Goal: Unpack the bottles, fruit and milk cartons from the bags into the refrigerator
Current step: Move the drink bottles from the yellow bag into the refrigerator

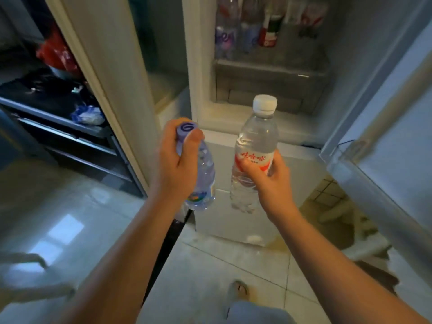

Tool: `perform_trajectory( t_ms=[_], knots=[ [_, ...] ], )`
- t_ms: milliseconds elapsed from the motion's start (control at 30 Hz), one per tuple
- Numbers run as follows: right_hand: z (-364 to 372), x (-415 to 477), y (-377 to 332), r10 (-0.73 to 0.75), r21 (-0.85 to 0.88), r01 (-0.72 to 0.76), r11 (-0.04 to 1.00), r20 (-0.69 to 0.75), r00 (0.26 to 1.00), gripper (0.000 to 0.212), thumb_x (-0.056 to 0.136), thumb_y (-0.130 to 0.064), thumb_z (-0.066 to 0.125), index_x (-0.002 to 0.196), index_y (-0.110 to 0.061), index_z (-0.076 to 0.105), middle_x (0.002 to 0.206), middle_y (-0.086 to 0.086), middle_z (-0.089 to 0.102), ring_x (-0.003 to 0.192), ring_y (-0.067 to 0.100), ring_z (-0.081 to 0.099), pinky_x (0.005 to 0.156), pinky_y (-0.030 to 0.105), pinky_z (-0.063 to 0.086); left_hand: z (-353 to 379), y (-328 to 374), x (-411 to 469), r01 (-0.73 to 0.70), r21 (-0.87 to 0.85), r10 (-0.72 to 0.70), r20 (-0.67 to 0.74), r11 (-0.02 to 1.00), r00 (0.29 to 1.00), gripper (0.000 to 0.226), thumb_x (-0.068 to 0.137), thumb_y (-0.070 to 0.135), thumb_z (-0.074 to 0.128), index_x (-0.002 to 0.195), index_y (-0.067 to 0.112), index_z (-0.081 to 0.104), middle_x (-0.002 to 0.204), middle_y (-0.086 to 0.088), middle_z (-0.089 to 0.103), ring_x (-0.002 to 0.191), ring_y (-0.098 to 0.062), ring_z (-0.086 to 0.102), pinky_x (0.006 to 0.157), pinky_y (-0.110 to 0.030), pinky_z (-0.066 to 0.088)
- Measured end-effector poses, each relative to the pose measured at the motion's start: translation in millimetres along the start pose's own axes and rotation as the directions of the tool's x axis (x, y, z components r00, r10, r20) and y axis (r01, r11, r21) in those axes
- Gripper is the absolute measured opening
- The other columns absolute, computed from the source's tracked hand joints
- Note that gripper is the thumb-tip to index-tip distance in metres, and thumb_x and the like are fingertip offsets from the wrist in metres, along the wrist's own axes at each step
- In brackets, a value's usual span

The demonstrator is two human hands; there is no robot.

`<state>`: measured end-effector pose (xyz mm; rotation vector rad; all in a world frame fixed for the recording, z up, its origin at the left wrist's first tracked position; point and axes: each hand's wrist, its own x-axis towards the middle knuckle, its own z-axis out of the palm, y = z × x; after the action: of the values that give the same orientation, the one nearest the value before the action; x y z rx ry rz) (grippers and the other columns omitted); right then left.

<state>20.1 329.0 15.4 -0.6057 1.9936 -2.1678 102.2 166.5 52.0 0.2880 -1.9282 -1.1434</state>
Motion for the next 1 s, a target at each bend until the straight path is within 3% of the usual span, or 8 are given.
perform_trajectory(
  t_ms=[133, 267, 400, 633, 700, 833, 1000],
  knots=[
    [-10, 68, -12, -0.101, 0.052, 0.109, 0.993, -0.139, 0.985, 0.063, 0.071, -0.046, 0.074, 0.120, -0.008, 0.062, 0.099, 0.000, 0.074, 0.091, 0.012, 0.071, 0.073, 0.018, 0.053, 42, 2, 74, -0.136, -0.061, 0.133, -0.045, 0.989, 0.990, 0.018, 0.096, 0.043, 0.045, 0.103, 0.030, 0.054, 0.096, -0.003, 0.067, 0.090, -0.018, 0.066, 0.083, -0.034, 0.055],
    [-17, 141, -32, -0.197, 0.088, 0.219, 0.972, -0.208, 0.958, 0.063, 0.069, -0.047, 0.075, 0.119, -0.011, 0.062, 0.098, -0.002, 0.073, 0.090, 0.011, 0.071, 0.073, 0.019, 0.053, 79, 19, 146, -0.274, -0.119, 0.261, -0.111, 0.954, 0.959, 0.009, 0.098, 0.038, 0.046, 0.100, 0.033, 0.053, 0.091, 0.002, 0.064, 0.088, -0.022, 0.066, 0.080, -0.047, 0.055],
    [-18, 216, -57, -0.284, 0.138, 0.328, 0.934, -0.270, 0.920, 0.056, 0.072, -0.039, 0.079, 0.115, -0.008, 0.063, 0.096, 0.000, 0.073, 0.086, 0.010, 0.071, 0.070, 0.019, 0.053, 115, 33, 212, -0.377, -0.135, 0.355, -0.165, 0.916, 0.920, 0.022, 0.098, 0.037, 0.045, 0.103, 0.019, 0.056, 0.092, 0.003, 0.064, 0.088, -0.016, 0.064, 0.081, -0.036, 0.053],
    [-21, 320, -81, -0.346, 0.127, 0.392, 0.911, -0.281, 0.895, 0.049, 0.080, -0.028, 0.081, 0.121, -0.013, 0.061, 0.107, 0.000, 0.072, 0.098, 0.015, 0.071, 0.084, 0.032, 0.057, 168, 39, 299, -0.430, -0.154, 0.396, -0.211, 0.890, 0.894, 0.025, 0.097, 0.037, 0.044, 0.103, 0.016, 0.057, 0.088, 0.015, 0.061, 0.083, 0.008, 0.060, 0.073, -0.008, 0.043],
    [-27, 342, -81, -0.348, 0.105, 0.386, 0.916, -0.266, 0.899, 0.047, 0.083, -0.027, 0.079, 0.124, -0.014, 0.060, 0.111, 0.000, 0.072, 0.102, 0.015, 0.070, 0.090, 0.037, 0.057, 183, 33, 319, -0.415, -0.174, 0.385, -0.182, 0.893, 0.905, 0.030, 0.097, 0.040, 0.044, 0.105, 0.015, 0.057, 0.090, 0.008, 0.064, 0.087, 0.003, 0.062, 0.076, -0.012, 0.046],
    [-39, 380, -70, -0.349, 0.040, 0.366, 0.930, -0.225, 0.910, 0.049, 0.085, -0.027, 0.078, 0.129, -0.015, 0.058, 0.117, 0.000, 0.070, 0.108, 0.013, 0.068, 0.096, 0.042, 0.055, 218, 9, 354, -0.386, -0.185, 0.364, -0.146, 0.904, 0.920, 0.025, 0.097, 0.043, 0.048, 0.104, 0.021, 0.058, 0.093, 0.001, 0.066, 0.090, -0.018, 0.064, 0.083, -0.040, 0.053],
    [-47, 421, -51, -0.341, -0.014, 0.344, 0.939, -0.166, 0.925, 0.055, 0.087, -0.023, 0.076, 0.137, -0.016, 0.052, 0.126, 0.000, 0.067, 0.117, 0.014, 0.064, 0.101, 0.044, 0.052, 252, -17, 381, -0.376, -0.173, 0.369, -0.075, 0.910, 0.927, 0.029, 0.096, 0.044, 0.048, 0.100, 0.017, 0.057, 0.085, 0.006, 0.062, 0.081, -0.008, 0.059, 0.075, -0.019, 0.046]
  ],
)
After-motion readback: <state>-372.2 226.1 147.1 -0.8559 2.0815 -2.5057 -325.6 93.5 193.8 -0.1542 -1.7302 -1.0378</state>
